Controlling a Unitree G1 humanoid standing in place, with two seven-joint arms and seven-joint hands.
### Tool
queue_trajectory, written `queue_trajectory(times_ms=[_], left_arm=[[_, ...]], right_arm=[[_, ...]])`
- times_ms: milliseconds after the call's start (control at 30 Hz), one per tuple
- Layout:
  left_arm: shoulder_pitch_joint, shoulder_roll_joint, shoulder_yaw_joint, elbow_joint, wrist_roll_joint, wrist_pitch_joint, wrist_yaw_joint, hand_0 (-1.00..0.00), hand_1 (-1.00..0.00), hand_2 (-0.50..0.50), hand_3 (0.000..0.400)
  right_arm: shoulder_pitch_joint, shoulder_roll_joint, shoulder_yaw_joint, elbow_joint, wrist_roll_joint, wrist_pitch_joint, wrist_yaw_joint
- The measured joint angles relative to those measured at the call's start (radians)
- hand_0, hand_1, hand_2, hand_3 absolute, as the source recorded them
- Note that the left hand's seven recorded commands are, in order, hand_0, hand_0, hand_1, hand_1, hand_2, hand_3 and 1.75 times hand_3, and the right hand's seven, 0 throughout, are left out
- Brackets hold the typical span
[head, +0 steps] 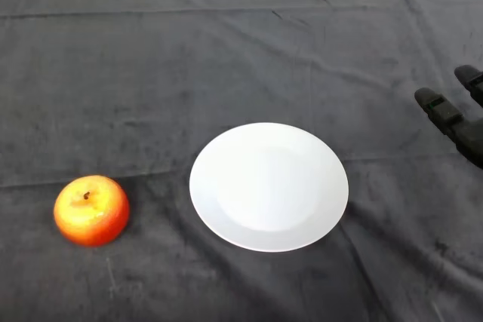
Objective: Move the apple to the plate
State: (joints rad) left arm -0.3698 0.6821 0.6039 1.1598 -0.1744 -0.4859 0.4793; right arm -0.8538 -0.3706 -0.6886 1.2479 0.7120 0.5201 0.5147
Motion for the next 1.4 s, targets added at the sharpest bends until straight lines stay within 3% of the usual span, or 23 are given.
queue_trajectory(times_ms=[800, 1033, 1400], left_arm=[[0.000, 0.001, -0.007, 0.007, -0.002, 0.000, -0.007, 0.00, 0.00, 0.00, 0.000], [-0.002, 0.001, -0.043, 0.007, 0.005, 0.000, -0.044, 0.00, 0.00, 0.00, 0.000], [-0.015, 0.003, -0.096, 0.007, 0.036, 0.001, -0.153, 0.00, 0.00, 0.00, 0.000]], right_arm=[[0.000, 0.000, 0.0000, 0.000, 0.0000, 0.000, 0.0000], [0.000, 0.000, 0.0000, 0.000, 0.0000, 0.000, 0.0000], [0.000, 0.000, -0.0001, 0.000, 0.0000, 0.000, 0.0000]])
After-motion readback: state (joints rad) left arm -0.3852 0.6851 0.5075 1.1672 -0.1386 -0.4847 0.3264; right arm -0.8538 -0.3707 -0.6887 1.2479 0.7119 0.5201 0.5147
